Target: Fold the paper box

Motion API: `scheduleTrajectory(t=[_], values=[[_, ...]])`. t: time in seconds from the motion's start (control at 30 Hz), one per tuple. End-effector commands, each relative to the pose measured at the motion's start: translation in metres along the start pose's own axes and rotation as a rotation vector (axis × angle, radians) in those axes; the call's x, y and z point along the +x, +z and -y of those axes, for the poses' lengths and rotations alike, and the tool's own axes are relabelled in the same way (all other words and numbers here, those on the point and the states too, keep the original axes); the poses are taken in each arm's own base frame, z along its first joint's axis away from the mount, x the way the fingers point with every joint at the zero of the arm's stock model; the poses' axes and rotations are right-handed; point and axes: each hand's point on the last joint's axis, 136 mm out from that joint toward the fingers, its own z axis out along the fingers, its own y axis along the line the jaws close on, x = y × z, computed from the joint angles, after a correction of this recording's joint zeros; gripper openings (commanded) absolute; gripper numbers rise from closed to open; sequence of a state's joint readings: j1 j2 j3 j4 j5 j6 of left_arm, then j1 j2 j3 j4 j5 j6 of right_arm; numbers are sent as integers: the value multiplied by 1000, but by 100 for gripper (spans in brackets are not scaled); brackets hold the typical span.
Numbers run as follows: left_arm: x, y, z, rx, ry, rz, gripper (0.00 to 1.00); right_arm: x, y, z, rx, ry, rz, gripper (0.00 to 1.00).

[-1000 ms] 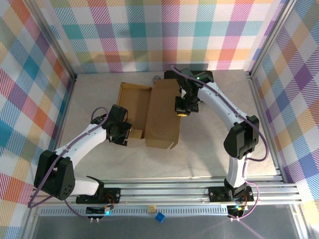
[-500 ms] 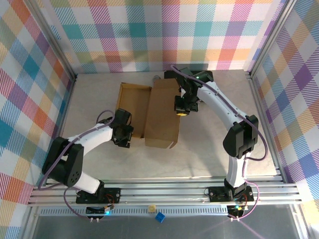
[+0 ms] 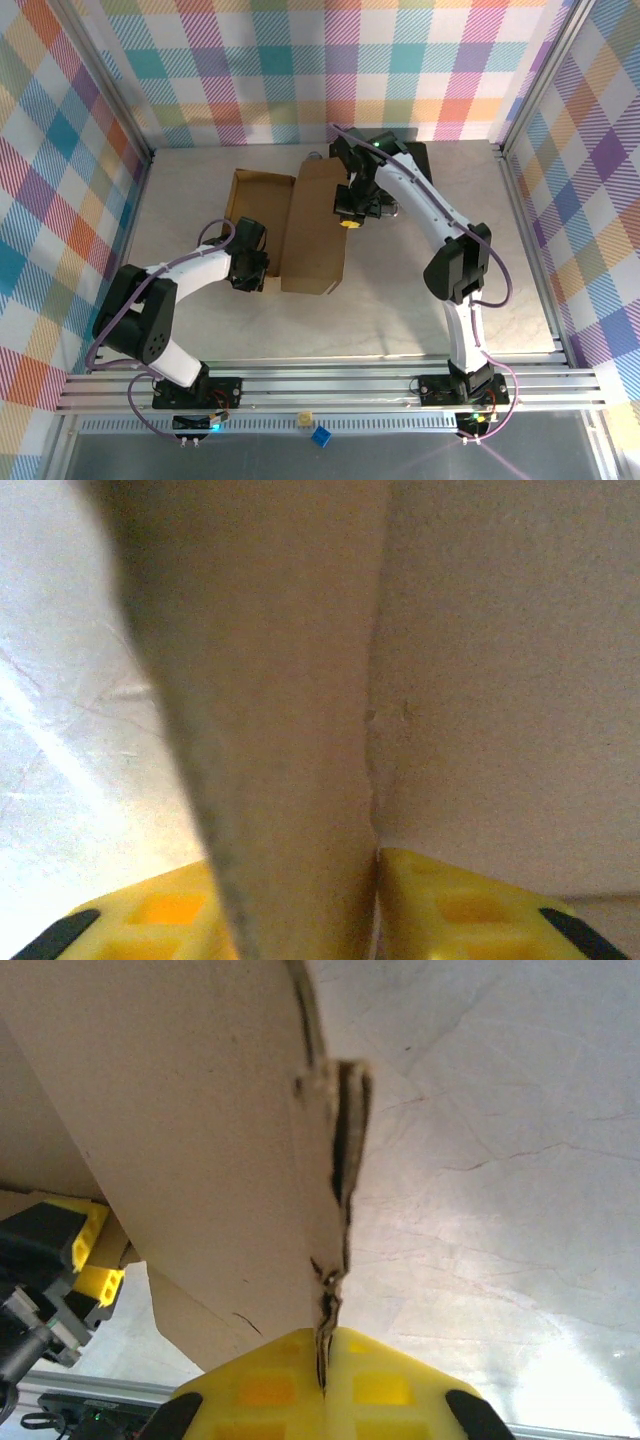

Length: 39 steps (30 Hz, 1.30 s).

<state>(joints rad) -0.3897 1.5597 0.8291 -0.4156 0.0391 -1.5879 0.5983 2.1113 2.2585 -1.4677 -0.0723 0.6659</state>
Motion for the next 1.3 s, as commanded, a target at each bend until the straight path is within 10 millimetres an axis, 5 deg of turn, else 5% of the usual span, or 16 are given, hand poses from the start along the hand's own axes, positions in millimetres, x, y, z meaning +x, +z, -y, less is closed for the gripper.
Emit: scheduleTrajectory(t=[0.0, 0.13, 0.33, 0.57, 0.87, 1.07, 1.27], values=[[0, 2, -13, -64, 30, 11, 27, 5, -12, -7, -18, 40, 4, 0], [-2, 2, -23, -146, 57, 17, 0, 5, -12, -6, -8, 47, 4, 0], [4, 0, -27, -232, 111, 11, 0, 5, -19, -12, -43, 92, 15, 0], [24, 0, -22, -234, 153, -32, 0, 6, -39, -47, -196, 166, 20, 0], [37, 1, -25, -234, 185, -82, 23, -1, -40, -61, -256, 201, 31, 0], [11, -14, -25, -252, 228, -13, 32, -3, -38, -56, -225, 203, 46, 0], [-9, -25, 1, -175, 246, -9, 48, -1, -32, -50, -189, 197, 32, 0]])
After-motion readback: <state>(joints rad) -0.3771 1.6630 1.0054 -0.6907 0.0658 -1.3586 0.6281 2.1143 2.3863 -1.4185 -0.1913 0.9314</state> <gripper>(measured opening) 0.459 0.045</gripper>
